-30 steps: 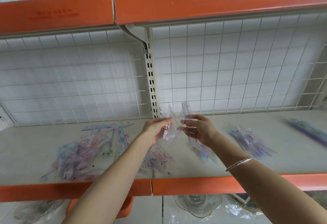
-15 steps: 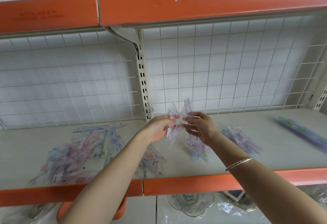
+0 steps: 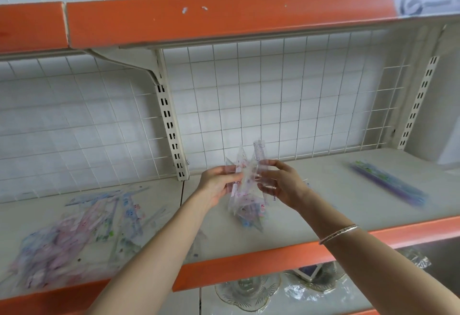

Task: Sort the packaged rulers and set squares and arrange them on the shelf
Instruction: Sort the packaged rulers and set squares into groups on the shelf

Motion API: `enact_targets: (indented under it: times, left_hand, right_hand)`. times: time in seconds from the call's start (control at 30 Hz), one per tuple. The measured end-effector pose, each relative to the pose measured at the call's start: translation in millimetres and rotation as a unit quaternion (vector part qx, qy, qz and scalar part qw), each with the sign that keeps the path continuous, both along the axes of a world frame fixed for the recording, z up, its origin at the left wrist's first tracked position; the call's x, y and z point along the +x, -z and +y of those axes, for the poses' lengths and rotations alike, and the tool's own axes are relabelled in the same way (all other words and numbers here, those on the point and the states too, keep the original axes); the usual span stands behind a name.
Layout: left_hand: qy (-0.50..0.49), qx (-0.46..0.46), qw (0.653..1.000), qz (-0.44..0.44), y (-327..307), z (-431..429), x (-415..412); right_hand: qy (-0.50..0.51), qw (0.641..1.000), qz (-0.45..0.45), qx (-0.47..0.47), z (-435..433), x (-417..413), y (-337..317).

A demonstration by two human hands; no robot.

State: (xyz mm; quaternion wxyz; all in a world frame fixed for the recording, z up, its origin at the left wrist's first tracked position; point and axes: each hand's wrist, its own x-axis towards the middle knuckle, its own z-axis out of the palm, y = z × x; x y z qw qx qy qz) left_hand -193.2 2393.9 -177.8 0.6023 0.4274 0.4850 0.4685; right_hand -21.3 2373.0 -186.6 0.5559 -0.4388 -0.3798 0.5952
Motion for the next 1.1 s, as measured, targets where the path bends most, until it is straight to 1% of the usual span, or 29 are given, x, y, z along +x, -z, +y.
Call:
enact_targets:
  times: [0.1, 0.2, 0.3, 0.47, 0.6, 0.73, 0.8, 0.83, 0.9, 1.0, 1.07, 1.1]
  left_hand:
    - [0.025, -0.006, 1.000, -0.009, -1, 0, 10]
    - [0.043, -0.003, 0.998, -0.043, -1, 2, 12]
    - [0.043, 0.012, 0.999, -0.031, -1, 4, 11]
    - [-0.010, 0.030, 0.999, -0.030, -2, 10, 8]
    - [-0.043, 0.032, 0.999, 0.002, 0, 18, 0]
    - [-0.049, 0.017, 0.995, 0.090, 14, 24, 4]
    - [-0.026, 0.018, 0.987, 0.160, 26, 23, 8]
    - [-0.021, 0.026, 0.978, 0.208, 32, 22, 10]
    - [-0.023, 0.058, 0.948, 0.314, 39, 19, 15]
    - [-0.010, 0.086, 0.889, 0.449, 41, 21, 17]
    - [0.009, 0.094, 0.855, 0.510, 40, 23, 18]
    - [0.011, 0.105, 0.849, 0.518, 38, 23, 20]
  right_hand:
    - [-0.008, 1.000, -0.012, 0.004, 0, 8, -1]
    - [0.023, 1.000, -0.010, 0.002, 2, 21, -2]
    - [0.044, 0.999, -0.004, 0.001, 3, 31, -2]
    - [0.085, 0.996, 0.008, 0.007, 7, 45, -2]
    - [0.101, 0.995, 0.004, 0.001, 10, 57, -2]
    - [0.108, 0.994, 0.012, -0.007, 12, 59, 1]
    - [0.104, 0.994, 0.013, -0.014, 12, 57, 3]
    - [0.101, 0.995, 0.012, -0.017, 12, 56, 4]
    - [0.094, 0.995, 0.010, -0.022, 12, 53, 7]
    - [0.082, 0.996, 0.004, -0.023, 9, 51, 11]
    - [0.078, 0.997, 0.004, -0.023, 8, 51, 12]
    - [0.076, 0.997, 0.006, -0.022, 8, 51, 12]
